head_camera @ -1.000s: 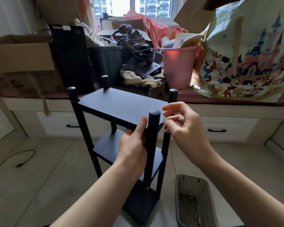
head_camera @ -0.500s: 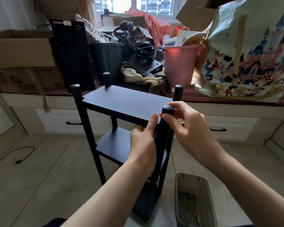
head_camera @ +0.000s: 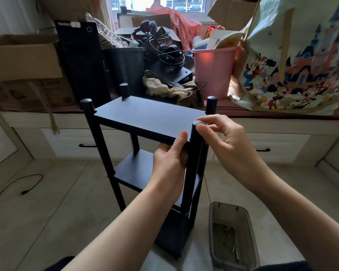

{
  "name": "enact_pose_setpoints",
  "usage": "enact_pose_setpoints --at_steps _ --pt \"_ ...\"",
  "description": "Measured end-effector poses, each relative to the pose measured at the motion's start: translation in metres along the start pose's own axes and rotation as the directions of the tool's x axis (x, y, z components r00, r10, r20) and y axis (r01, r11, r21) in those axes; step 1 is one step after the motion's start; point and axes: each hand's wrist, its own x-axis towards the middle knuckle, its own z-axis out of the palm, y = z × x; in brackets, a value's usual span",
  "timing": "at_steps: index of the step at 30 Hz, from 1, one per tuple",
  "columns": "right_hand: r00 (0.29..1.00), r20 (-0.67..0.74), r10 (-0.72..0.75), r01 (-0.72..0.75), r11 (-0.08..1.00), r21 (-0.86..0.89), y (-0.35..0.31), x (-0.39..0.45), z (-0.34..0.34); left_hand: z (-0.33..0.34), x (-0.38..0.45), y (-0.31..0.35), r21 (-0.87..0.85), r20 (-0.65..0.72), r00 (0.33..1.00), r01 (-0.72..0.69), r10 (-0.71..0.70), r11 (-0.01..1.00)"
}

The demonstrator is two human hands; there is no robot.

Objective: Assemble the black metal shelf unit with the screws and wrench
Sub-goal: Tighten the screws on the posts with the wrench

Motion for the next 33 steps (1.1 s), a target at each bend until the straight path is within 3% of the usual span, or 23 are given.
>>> enact_pose_setpoints --at_steps 3,5,8,10,12,16,19,22,25,27,29,31,33 --pt "0.982 -0.108 0.154 -0.139 0.981 0.137 0.005 0.004 -0.005 -0.001 0.001 0.0 -0.003 0.002 1.0 0.003 -0.003 1.0" --pt "0.918 -0.126 0.376 -0.326 0.897 0.3 0.008 0.007 -0.004 -0.001 0.0 0.0 0.004 0.014 1.0 0.007 -0.007 1.0" --pt "0.79 0.148 0.595 -0.577 0.64 0.508 0.007 0.009 0.002 -0.004 0.001 -0.002 0.013 0.057 0.998 0.008 -0.008 1.0" --pt "0.767 0.253 0.589 -0.615 0.564 0.552 0.005 0.009 0.008 -0.007 0.002 -0.002 0.024 0.084 0.996 0.011 -0.013 1.0" --pt "0.776 0.241 0.582 -0.601 0.568 0.562 0.004 0.01 0.014 -0.009 0.003 -0.002 0.071 0.097 0.995 0.009 -0.016 0.997" --pt "0.817 0.161 0.554 -0.529 0.607 0.593 0.006 0.007 0.023 -0.018 0.005 0.002 0.197 0.057 0.998 0.027 -0.039 0.98" --pt "0.885 0.137 0.446 -0.439 0.698 0.566 0.005 0.002 0.026 -0.023 0.007 0.009 0.25 0.025 0.998 0.05 -0.058 0.967" --pt "0.914 0.191 0.357 -0.403 0.752 0.522 0.005 -0.004 0.027 -0.034 0.014 0.015 0.222 -0.007 0.997 0.079 -0.079 0.972" --pt "0.924 0.203 0.323 -0.381 0.779 0.498 0.005 -0.006 0.027 -0.053 0.031 0.031 0.155 -0.17 0.984 0.087 -0.06 0.984" --pt "0.927 0.207 0.312 -0.374 0.796 0.475 0.006 -0.006 0.026 -0.072 0.046 0.048 0.175 -0.347 0.935 -0.01 0.072 0.984" --pt "0.933 0.212 0.292 -0.359 0.811 0.462 0.007 -0.006 0.026 -0.094 0.061 0.066 0.335 -0.493 0.825 -0.113 0.277 0.935" --pt "0.938 0.22 0.27 -0.344 0.817 0.463 0.008 -0.006 0.026 -0.119 0.075 0.08 0.468 -0.551 0.716 -0.159 0.428 0.869" --pt "0.941 0.22 0.257 -0.333 0.821 0.464 0.013 -0.006 0.026 -0.138 0.086 0.092 0.512 -0.54 0.698 -0.172 0.471 0.842"
